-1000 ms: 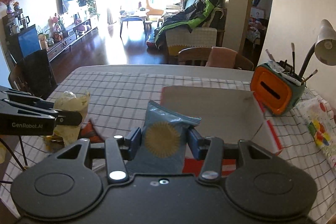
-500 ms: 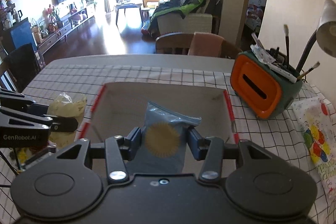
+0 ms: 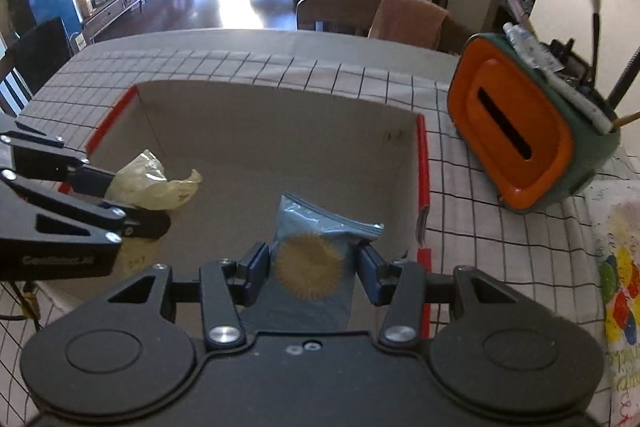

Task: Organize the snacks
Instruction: 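Carry both held packets over the red box with both tools, then open both tools to drop the packets into the red box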

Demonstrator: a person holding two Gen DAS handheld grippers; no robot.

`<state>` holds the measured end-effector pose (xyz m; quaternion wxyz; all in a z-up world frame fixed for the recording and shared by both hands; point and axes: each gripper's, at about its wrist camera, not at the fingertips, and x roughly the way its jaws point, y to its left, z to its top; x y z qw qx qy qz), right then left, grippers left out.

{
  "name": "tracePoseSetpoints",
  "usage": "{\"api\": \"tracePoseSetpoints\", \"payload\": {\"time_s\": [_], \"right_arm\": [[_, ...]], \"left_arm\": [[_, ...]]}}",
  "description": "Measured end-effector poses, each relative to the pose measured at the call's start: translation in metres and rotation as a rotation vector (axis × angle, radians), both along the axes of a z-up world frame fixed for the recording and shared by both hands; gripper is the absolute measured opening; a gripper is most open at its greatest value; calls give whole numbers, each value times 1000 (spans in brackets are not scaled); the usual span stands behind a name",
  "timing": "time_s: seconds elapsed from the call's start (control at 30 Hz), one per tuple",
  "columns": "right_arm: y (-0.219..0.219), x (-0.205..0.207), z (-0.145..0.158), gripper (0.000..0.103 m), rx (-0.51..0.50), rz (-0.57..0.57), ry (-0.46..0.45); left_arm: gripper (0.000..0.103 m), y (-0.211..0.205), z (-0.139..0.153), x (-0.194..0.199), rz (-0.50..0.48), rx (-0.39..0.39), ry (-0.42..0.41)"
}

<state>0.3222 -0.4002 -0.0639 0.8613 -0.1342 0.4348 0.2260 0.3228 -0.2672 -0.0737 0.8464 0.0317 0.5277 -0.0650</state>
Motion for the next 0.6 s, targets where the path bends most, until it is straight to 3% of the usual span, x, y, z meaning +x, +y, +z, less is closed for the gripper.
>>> {"api": "tracePoseSetpoints", "payload": {"time_s": [0.23, 0.6], "right_arm": [[19, 15, -17, 46, -59, 111, 75], [26, 23, -34, 46, -117, 169, 162]], "left_arm": [[33, -12, -16, 24, 0, 71, 114], [34, 0, -45, 60, 79, 45, 327]]}}
